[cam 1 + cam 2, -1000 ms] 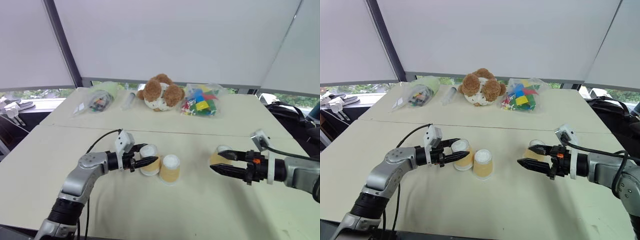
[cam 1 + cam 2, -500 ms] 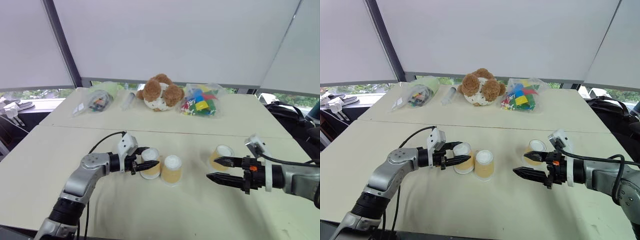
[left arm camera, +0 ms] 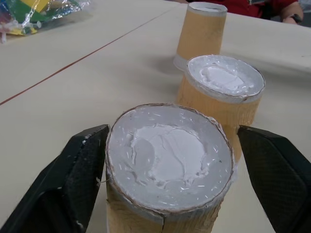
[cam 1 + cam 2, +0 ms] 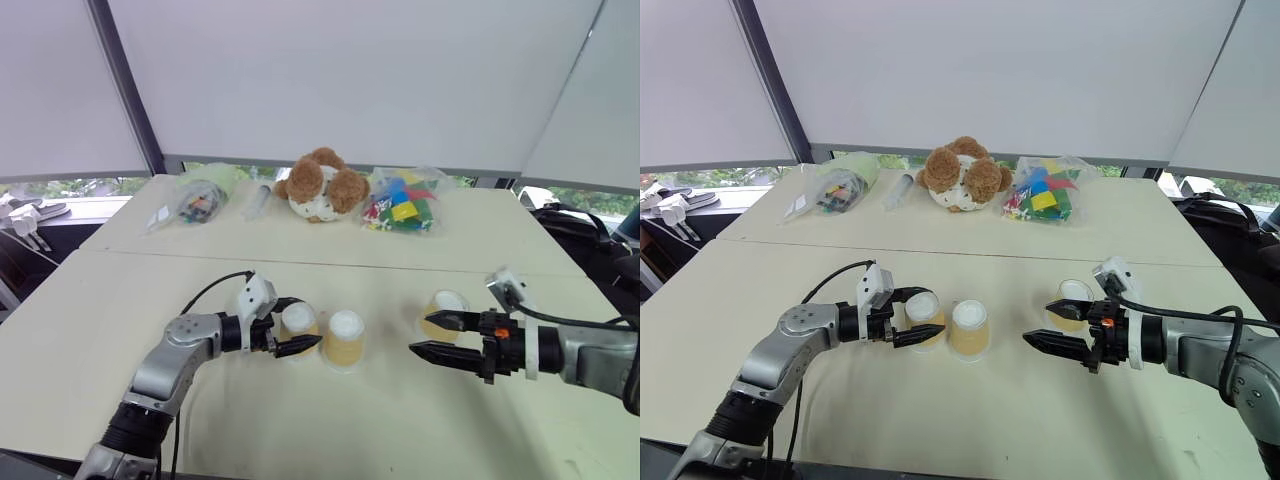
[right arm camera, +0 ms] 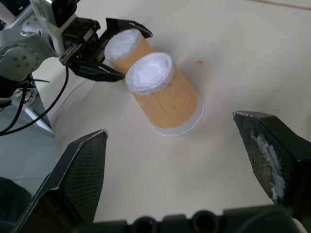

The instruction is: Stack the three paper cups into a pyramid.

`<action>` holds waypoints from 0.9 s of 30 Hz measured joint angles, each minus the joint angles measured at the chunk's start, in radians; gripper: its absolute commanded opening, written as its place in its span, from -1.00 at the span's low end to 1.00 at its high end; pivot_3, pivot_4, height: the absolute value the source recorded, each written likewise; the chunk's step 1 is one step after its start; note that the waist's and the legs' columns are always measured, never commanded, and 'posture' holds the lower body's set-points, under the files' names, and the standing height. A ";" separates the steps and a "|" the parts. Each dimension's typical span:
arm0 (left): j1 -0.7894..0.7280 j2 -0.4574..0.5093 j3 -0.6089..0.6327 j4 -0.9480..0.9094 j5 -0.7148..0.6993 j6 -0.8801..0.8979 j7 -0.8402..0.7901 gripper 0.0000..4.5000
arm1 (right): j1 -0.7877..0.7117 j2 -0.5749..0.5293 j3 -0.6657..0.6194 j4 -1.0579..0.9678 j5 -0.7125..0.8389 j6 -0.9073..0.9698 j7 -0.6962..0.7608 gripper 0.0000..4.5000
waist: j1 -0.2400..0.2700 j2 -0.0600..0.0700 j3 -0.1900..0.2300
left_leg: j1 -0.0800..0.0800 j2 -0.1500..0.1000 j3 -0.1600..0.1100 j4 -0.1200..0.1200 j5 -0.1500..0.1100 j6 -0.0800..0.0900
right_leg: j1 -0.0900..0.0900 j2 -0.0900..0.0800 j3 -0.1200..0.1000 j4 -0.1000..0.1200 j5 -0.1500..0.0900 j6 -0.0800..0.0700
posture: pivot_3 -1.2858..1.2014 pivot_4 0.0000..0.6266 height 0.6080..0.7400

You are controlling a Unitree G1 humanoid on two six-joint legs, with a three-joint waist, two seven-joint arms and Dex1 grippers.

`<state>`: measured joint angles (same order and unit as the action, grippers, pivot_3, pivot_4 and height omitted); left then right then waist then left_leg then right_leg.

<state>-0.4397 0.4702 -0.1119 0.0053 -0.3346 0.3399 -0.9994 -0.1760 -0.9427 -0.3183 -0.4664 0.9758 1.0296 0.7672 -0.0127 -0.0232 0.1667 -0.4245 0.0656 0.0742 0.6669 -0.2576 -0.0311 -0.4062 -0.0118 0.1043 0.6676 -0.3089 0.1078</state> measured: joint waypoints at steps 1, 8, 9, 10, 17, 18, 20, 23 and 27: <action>0.009 0.010 0.006 -0.008 -0.002 0.004 0.001 0.96 | 0.005 0.000 -0.005 0.007 -0.006 -0.008 0.002 1.00 | 0.000 0.000 0.000 | 0.000 0.000 0.000 0.000 0.000 0.000 | 0.000 0.000 0.000 0.000 0.000 0.000 | 0.03 -0.52 1.00; 0.066 0.161 0.128 -0.106 -0.072 0.078 -0.008 0.96 | 0.009 0.000 -0.043 0.089 -0.069 -0.088 0.026 1.00 | -0.004 0.000 0.000 | 0.000 0.001 0.000 -0.001 0.000 0.000 | 0.000 0.000 0.000 0.000 0.000 0.000 | 0.03 -0.52 1.00; 0.082 0.189 0.152 -0.129 -0.091 0.101 -0.012 0.96 | 0.003 0.006 -0.042 0.106 -0.090 -0.114 0.024 1.00 | -0.004 0.000 0.000 | 0.000 0.001 0.000 -0.001 0.000 0.000 | 0.000 0.000 0.000 0.000 0.000 0.000 | 0.03 -0.52 1.00; 0.099 0.218 0.176 -0.156 -0.112 0.130 -0.021 0.96 | -0.003 0.015 -0.042 0.131 -0.116 -0.144 0.019 1.00 | -0.004 0.000 0.000 | 0.000 0.001 0.001 -0.001 0.000 0.000 | 0.000 0.000 0.000 0.000 0.000 0.000 | 0.03 -0.52 1.00; 0.236 0.391 0.329 -0.406 -0.345 0.395 -0.046 0.96 | -0.027 0.071 -0.023 0.274 -0.295 -0.345 -0.004 1.00 | -0.001 0.000 0.000 | 0.000 0.001 0.001 -0.001 0.000 0.000 | -0.001 0.000 0.000 0.000 0.000 0.000 | 0.03 -0.52 1.00; 0.240 0.401 0.339 -0.425 -0.370 0.419 -0.045 0.96 | -0.023 0.078 -0.019 0.282 -0.306 -0.357 -0.002 1.00 | -0.001 0.000 0.000 | 0.000 0.001 0.001 -0.001 0.000 0.000 | 0.000 -0.001 0.000 0.000 0.000 0.000 | 0.03 -0.52 1.00; 0.246 0.419 0.364 -0.462 -0.425 0.467 -0.037 0.96 | -0.018 0.103 -0.009 0.306 -0.326 -0.383 0.006 1.00 | -0.001 0.000 0.000 | 0.001 0.001 0.001 -0.001 0.000 0.000 | 0.000 0.000 0.000 0.000 0.000 0.000 | 0.03 -0.52 1.00; 0.249 0.429 0.375 -0.488 -0.444 0.488 -0.004 0.96 | -0.009 0.137 0.000 0.341 -0.345 -0.404 0.017 1.00 | -0.003 0.000 0.000 | 0.001 0.000 0.001 -0.001 0.000 0.000 | 0.000 0.000 0.000 0.000 0.000 0.000 | 0.03 -0.52 1.00; 0.251 0.434 0.375 -0.508 -0.474 0.512 0.022 0.96 | -0.012 0.163 0.015 0.384 -0.371 -0.443 0.032 1.00 | -0.003 0.000 0.000 | 0.001 0.000 0.001 -0.001 0.000 0.000 | 0.000 0.000 0.000 0.000 0.000 0.000 | 0.03 -0.52 1.00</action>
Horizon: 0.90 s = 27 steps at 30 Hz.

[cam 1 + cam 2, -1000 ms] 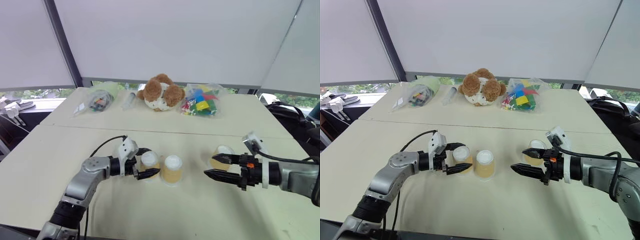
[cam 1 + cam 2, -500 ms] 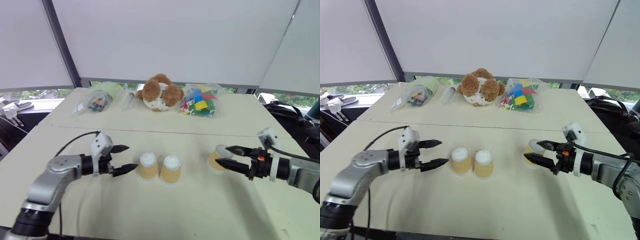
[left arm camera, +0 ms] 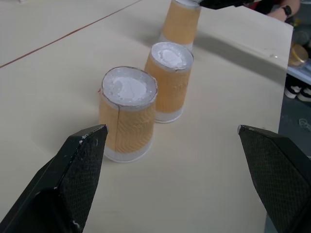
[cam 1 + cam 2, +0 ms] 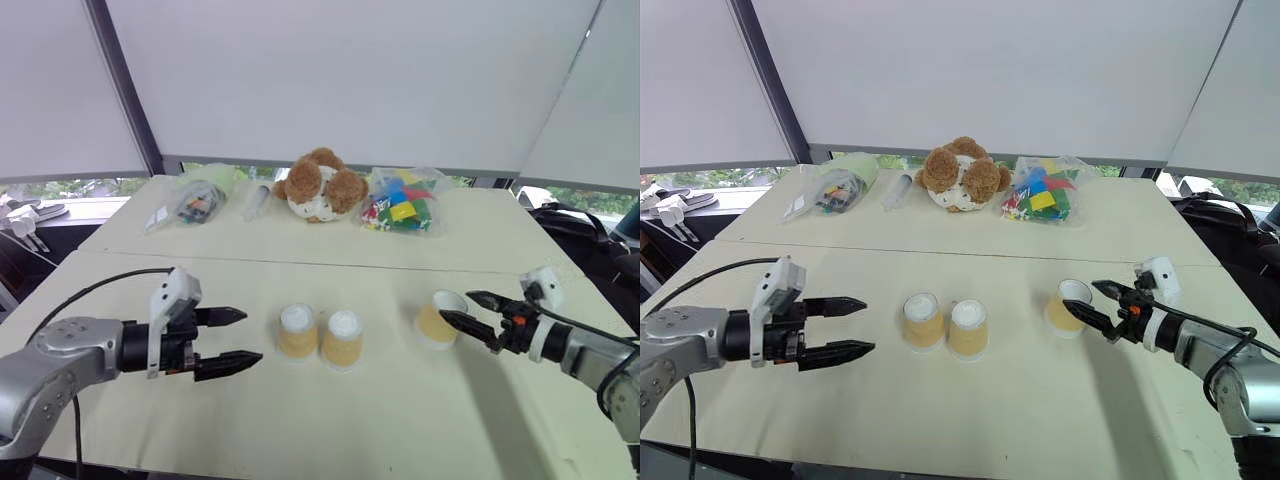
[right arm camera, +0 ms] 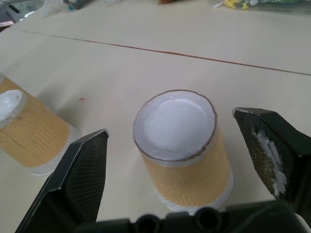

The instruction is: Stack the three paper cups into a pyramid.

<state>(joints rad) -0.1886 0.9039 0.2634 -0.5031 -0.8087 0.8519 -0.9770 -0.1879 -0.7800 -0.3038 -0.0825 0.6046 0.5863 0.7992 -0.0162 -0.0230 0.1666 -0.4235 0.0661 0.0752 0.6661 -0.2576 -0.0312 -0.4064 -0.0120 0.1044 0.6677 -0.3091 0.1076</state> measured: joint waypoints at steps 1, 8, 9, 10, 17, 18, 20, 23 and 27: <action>0.000 0.002 0.000 -0.007 -0.008 0.006 0.003 0.96 | 0.000 0.010 0.005 0.010 -0.003 -0.007 0.004 1.00 | 0.000 0.000 0.000 | 0.000 0.000 0.000 0.000 0.000 0.000 | 0.000 0.000 0.000 0.000 0.000 0.000 | 0.03 -0.52 1.00; 0.000 0.014 0.000 -0.015 -0.015 0.013 0.022 0.96 | -0.030 0.061 0.059 0.092 -0.062 -0.077 0.018 1.00 | -0.001 0.000 0.000 | 0.000 0.000 0.000 0.000 0.000 0.000 | 0.000 0.000 0.000 0.000 0.000 0.000 | 0.03 -0.52 1.00; 0.000 0.014 0.000 -0.015 -0.015 0.013 0.025 0.96 | -0.041 0.070 0.064 0.108 -0.071 -0.089 0.020 1.00 | 0.000 0.000 0.000 | 0.000 0.000 0.000 0.000 0.000 0.000 | 0.000 0.000 0.000 0.000 0.000 0.000 | 0.03 -0.52 1.00; 0.000 0.014 0.000 -0.015 -0.015 0.013 0.026 0.96 | -0.051 0.076 0.065 0.117 -0.073 -0.096 0.021 1.00 | -0.001 0.000 0.000 | 0.000 0.000 0.001 0.000 0.000 0.000 | 0.000 0.000 0.000 0.000 0.000 0.000 | 0.03 -0.52 1.00; 0.022 0.017 0.000 -0.013 -0.012 0.010 0.034 1.00 | -0.070 0.096 0.066 0.137 -0.082 -0.134 0.032 0.01 | 0.000 0.000 0.000 | 0.000 0.000 0.001 0.000 0.000 0.000 | 0.000 0.000 0.000 0.000 0.000 0.000 | 0.03 -0.52 1.00; 0.026 0.018 0.000 -0.011 -0.011 0.010 0.035 1.00 | -0.071 0.096 0.066 0.137 -0.082 -0.133 0.031 0.01 | -0.001 0.000 0.000 | 0.000 0.000 0.001 0.000 0.000 0.000 | 0.000 0.000 0.000 0.000 0.000 0.000 | 0.03 -0.52 1.00; 0.028 0.019 0.000 -0.010 -0.010 0.009 0.035 1.00 | -0.078 0.096 0.066 0.135 -0.081 -0.122 0.031 0.01 | 0.000 0.000 0.000 | 0.000 0.000 0.001 0.000 0.000 0.000 | 0.000 0.000 0.000 0.000 0.000 0.000 | 0.03 -0.52 1.00; 0.036 0.027 0.003 -0.010 -0.010 0.007 0.035 1.00 | -0.135 0.085 0.083 0.078 -0.049 -0.013 0.020 0.01 | -0.004 0.002 0.001 | 0.000 0.000 0.001 0.000 0.000 0.000 | -0.001 0.000 0.001 0.001 0.000 0.000 | 0.03 -0.52 1.00; 0.050 0.037 0.021 -0.015 -0.012 0.007 0.034 1.00 | -0.362 0.057 0.120 -0.080 0.049 0.194 -0.018 0.01 | -0.015 0.003 0.002 | 0.001 0.001 0.001 -0.002 0.000 0.000 | -0.003 0.000 0.001 0.003 0.000 -0.001 | 0.03 -0.52 1.00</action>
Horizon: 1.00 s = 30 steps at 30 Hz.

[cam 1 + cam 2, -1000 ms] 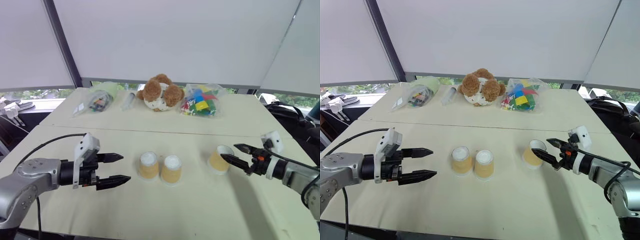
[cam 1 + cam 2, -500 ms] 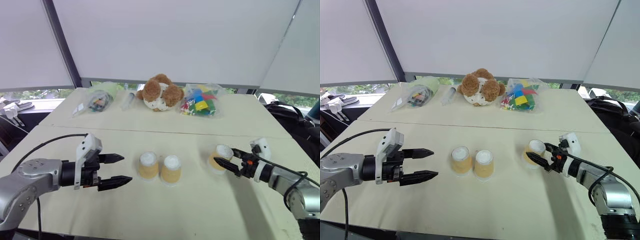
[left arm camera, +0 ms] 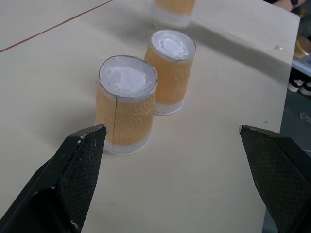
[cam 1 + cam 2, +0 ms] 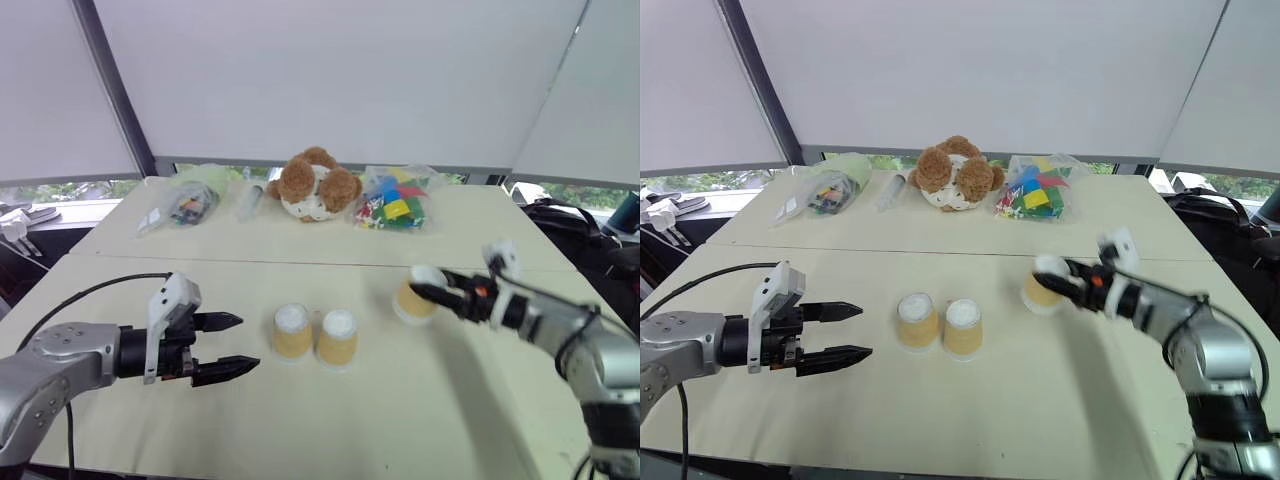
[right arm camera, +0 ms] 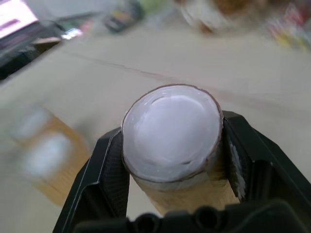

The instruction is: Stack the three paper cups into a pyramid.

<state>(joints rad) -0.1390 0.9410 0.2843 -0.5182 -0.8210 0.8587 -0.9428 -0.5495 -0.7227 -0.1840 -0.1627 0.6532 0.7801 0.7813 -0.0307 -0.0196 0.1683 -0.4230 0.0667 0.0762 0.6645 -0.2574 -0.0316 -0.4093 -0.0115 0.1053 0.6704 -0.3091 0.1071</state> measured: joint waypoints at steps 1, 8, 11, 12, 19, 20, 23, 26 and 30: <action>0.014 0.003 0.011 0.000 0.000 0.000 0.001 1.00 | -0.077 0.001 0.041 -0.036 0.000 0.051 -0.019 0.01 | -0.007 0.000 0.000 | 0.000 0.000 0.000 -0.001 0.000 0.000 | 0.000 0.000 0.000 0.000 0.000 0.000 | 0.03 -0.52 1.00; 0.080 0.000 0.060 -0.055 -0.017 0.001 0.030 1.00 | -0.265 0.169 0.239 -0.206 0.086 0.352 -0.165 0.01 | -0.007 -0.001 -0.001 | -0.004 0.000 0.000 -0.001 0.000 0.000 | -0.003 -0.003 -0.001 -0.001 0.000 0.000 | 0.03 -0.52 1.00; 0.101 -0.003 0.079 -0.082 -0.036 0.006 0.051 1.00 | -0.272 0.181 0.252 -0.234 0.109 0.414 -0.195 0.01 | -0.004 -0.002 -0.001 | -0.004 -0.001 0.001 0.000 0.000 0.000 | -0.002 -0.004 -0.001 -0.002 0.000 0.000 | 0.03 -0.52 1.00; 0.105 -0.004 0.090 -0.089 -0.043 0.006 0.058 1.00 | -0.275 0.181 0.251 -0.238 0.111 0.421 -0.198 0.01 | -0.005 -0.002 -0.001 | -0.004 -0.001 0.001 0.000 0.000 0.000 | -0.002 -0.004 -0.001 -0.002 0.000 0.000 | 0.03 -0.52 1.00; 0.118 -0.004 0.126 -0.109 -0.085 0.010 0.087 1.00 | -0.275 0.185 0.252 -0.225 0.109 0.428 -0.204 0.01 | -0.014 -0.002 -0.001 | -0.003 -0.001 0.001 -0.001 0.000 0.000 | -0.002 -0.003 -0.001 -0.002 0.000 0.000 | 0.03 -0.52 1.00; 0.118 -0.004 0.126 -0.109 -0.085 0.010 0.092 1.00 | -0.275 0.188 0.252 -0.220 0.106 0.427 -0.205 0.01 | -0.015 -0.002 -0.001 | -0.003 -0.001 0.001 -0.001 0.000 0.000 | -0.002 -0.003 -0.001 -0.002 0.000 0.000 | 0.03 -0.52 1.00; 0.118 -0.004 0.125 -0.109 -0.085 0.010 0.100 1.00 | -0.275 0.214 0.252 -0.205 0.105 0.418 -0.208 0.01 | -0.015 -0.002 -0.001 | -0.003 -0.001 0.001 -0.001 0.000 0.000 | -0.003 -0.002 -0.001 -0.002 0.000 0.000 | 0.03 -0.52 1.00; 0.118 -0.004 0.125 -0.109 -0.085 0.010 0.104 1.00 | -0.275 0.223 0.257 -0.203 0.098 0.410 -0.208 0.01 | -0.015 -0.002 -0.001 | -0.003 -0.001 0.001 -0.001 0.000 0.000 | -0.003 -0.002 -0.001 -0.002 0.000 0.000 | 0.03 -0.52 1.00; 0.119 -0.004 0.122 -0.109 -0.084 0.007 0.114 1.00 | -0.276 0.233 0.275 -0.192 0.079 0.397 -0.208 0.01 | -0.014 -0.002 -0.001 | -0.003 -0.001 0.001 -0.001 0.000 0.000 | -0.002 -0.002 -0.001 -0.002 0.000 0.000 | 0.03 -0.52 1.00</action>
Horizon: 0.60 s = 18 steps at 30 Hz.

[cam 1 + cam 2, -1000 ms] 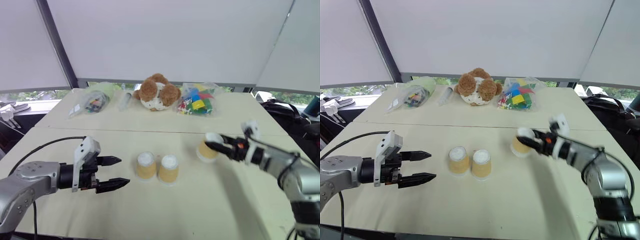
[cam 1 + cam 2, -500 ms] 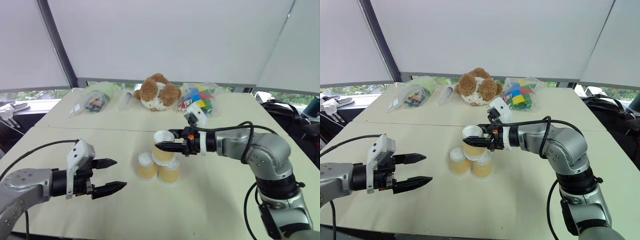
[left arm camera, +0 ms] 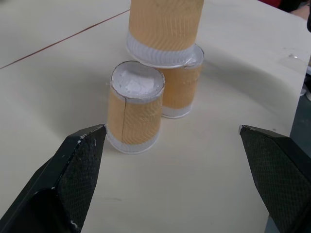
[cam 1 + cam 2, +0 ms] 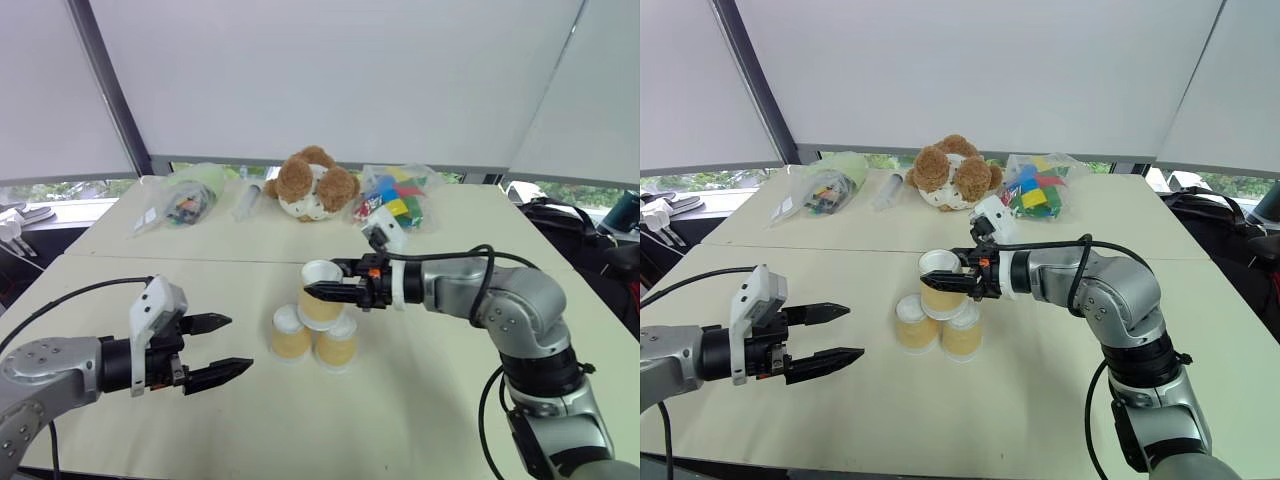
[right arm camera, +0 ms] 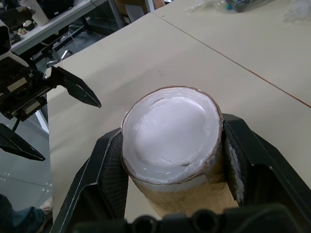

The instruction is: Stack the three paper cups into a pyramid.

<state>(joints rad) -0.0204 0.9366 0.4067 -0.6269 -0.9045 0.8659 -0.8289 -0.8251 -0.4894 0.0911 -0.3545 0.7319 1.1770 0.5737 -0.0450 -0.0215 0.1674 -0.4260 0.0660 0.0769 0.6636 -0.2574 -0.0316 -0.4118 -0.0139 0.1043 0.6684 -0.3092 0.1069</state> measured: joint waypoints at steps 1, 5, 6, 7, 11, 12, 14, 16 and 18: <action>0.001 0.000 0.000 0.000 0.001 -0.001 0.002 1.00 | 0.000 0.001 0.008 0.004 -0.004 -0.005 0.001 0.01 | 0.000 0.000 0.000 | 0.000 0.000 0.000 0.000 0.000 0.000 | 0.000 0.000 0.000 0.000 0.000 0.000 | 0.03 -0.52 1.00; 0.007 -0.002 -0.002 0.000 0.002 -0.003 0.006 1.00 | 0.000 0.003 0.029 0.005 -0.023 -0.021 0.003 0.66 | 0.000 0.000 0.000 | 0.000 0.000 0.000 0.000 0.000 0.000 | 0.000 0.000 0.000 0.000 0.000 0.000 | 0.03 -0.52 1.00; 0.008 -0.003 -0.002 0.000 0.002 -0.004 0.007 1.00 | 0.001 0.003 0.034 0.005 -0.026 -0.026 0.004 0.90 | 0.000 0.000 0.000 | 0.000 0.000 0.000 0.000 0.000 0.000 | 0.000 0.000 0.000 0.000 0.000 0.000 | 0.03 -0.52 1.00; 0.010 -0.003 -0.002 0.000 0.002 -0.004 0.007 1.00 | 0.001 0.004 0.041 0.005 -0.030 -0.027 0.004 0.98 | 0.000 0.000 0.000 | 0.000 0.000 0.000 0.000 0.000 0.000 | 0.000 0.000 0.000 0.000 0.000 0.000 | 0.03 -0.52 1.00; 0.019 -0.005 -0.002 0.000 0.002 -0.005 0.010 1.00 | 0.007 0.005 0.052 0.006 -0.041 -0.028 0.006 0.98 | 0.000 0.000 0.000 | 0.000 0.000 0.000 0.000 0.000 0.000 | 0.000 0.000 0.000 0.000 0.000 0.000 | 0.03 -0.52 1.00; 0.019 -0.006 -0.002 0.000 0.001 -0.005 0.012 1.00 | 0.007 0.004 0.051 0.006 -0.041 -0.028 0.011 0.98 | 0.000 0.000 0.000 | 0.000 0.000 0.000 0.000 0.000 0.000 | 0.000 0.000 0.000 0.000 0.000 0.000 | 0.03 -0.52 1.00; 0.019 -0.012 -0.001 0.004 0.001 -0.008 0.017 1.00 | 0.007 0.003 0.049 0.006 -0.039 -0.029 0.022 0.98 | 0.000 0.000 0.000 | 0.000 0.000 0.000 0.000 0.000 0.000 | 0.000 0.000 0.000 0.000 0.000 0.000 | 0.03 -0.52 1.00; 0.016 -0.022 -0.001 0.019 0.001 -0.011 0.023 1.00 | 0.004 0.000 0.035 0.006 -0.031 -0.030 0.036 0.98 | 0.000 0.000 0.000 | 0.000 0.000 0.000 0.000 0.000 0.000 | 0.000 0.000 0.000 0.000 0.000 0.000 | 0.03 -0.52 1.00; 0.016 -0.028 0.000 0.037 0.002 -0.021 0.024 1.00 | -0.005 -0.026 0.014 0.006 -0.021 -0.041 0.064 0.98 | 0.001 0.000 0.000 | 0.000 0.000 0.000 0.000 0.000 0.000 | 0.000 0.000 0.000 0.000 0.000 0.000 | 0.03 -0.52 1.00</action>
<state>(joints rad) -0.0045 0.9089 0.4066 -0.5902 -0.9022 0.8449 -0.8047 -0.8299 -0.5158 0.1050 -0.3483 0.7114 1.1364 0.6381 -0.0441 -0.0215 0.1674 -0.4261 0.0660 0.0770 0.6633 -0.2574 -0.0316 -0.4120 -0.0140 0.1044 0.6683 -0.3092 0.1068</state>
